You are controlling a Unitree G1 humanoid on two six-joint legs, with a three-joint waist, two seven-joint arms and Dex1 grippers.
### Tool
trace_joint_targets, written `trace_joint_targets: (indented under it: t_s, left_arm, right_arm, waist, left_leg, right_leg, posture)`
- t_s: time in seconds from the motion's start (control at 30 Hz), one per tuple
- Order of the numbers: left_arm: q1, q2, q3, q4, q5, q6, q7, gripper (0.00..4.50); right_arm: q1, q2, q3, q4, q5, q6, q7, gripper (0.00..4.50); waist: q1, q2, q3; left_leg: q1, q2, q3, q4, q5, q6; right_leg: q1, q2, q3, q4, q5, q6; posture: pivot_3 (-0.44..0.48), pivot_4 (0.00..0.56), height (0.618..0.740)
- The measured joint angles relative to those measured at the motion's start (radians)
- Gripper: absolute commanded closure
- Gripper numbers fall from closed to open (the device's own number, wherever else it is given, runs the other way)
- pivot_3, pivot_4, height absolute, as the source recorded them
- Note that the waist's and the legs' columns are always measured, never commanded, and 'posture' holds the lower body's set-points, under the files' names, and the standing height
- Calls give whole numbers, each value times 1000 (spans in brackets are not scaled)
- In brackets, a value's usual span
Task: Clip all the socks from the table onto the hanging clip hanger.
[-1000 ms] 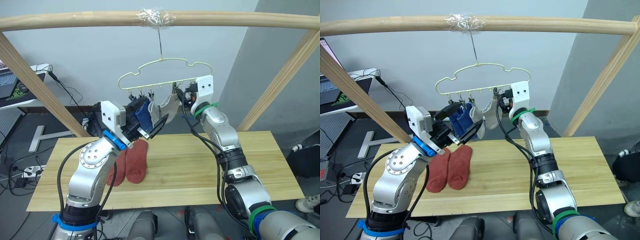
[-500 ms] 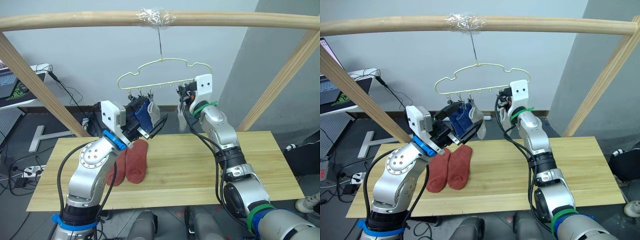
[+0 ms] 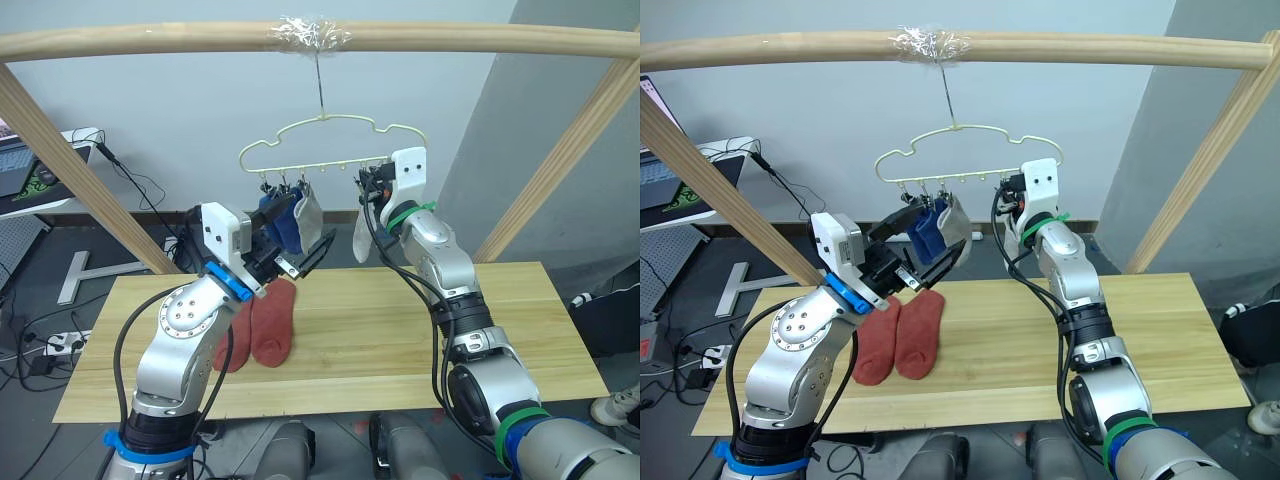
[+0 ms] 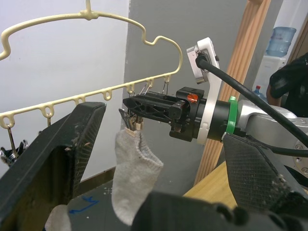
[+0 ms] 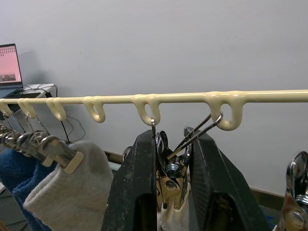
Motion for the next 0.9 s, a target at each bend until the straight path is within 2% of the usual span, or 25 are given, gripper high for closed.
trace_joint_targets:
  t_s: [0.07,0.33,0.73,0.9]
  left_arm:
    - [1,0,0,0,0,0,0,0]
    - [11,0,0,0,1,2,1,0]
    - [33,-7,0,0,15,2,12,0]
    - [35,-7,0,0,16,6,13,0]
  right_arm:
    - [4,-6,1,-7,3,3,13,3959]
    - [41,-21,5,-35,17,24,42,1289]
    - [184,-66,20,-229,-13,43,19,1289]
    - [261,-44,38,-311,-27,46,-13,1289]
  waist:
    - [0,0,0]
    - [0,0,0]
    - [0,0,0]
    - [0,0,0]
  left_leg:
    - [0,0,0,0,0,0]
    - [0,0,0,0,0,0]
    - [-1,0,0,0,0,0]
    - [0,0,0,0,0,0]
  right_leg:
    - [0,0,0,0,0,0]
    - [0,0,0,0,0,0]
    - [0,0,0,-1,0,0]
    - [0,0,0,-1,0,0]
  posture:
    - [94,194,740]
    - [89,195,740]
    - [84,201,740]
    - [83,197,740]
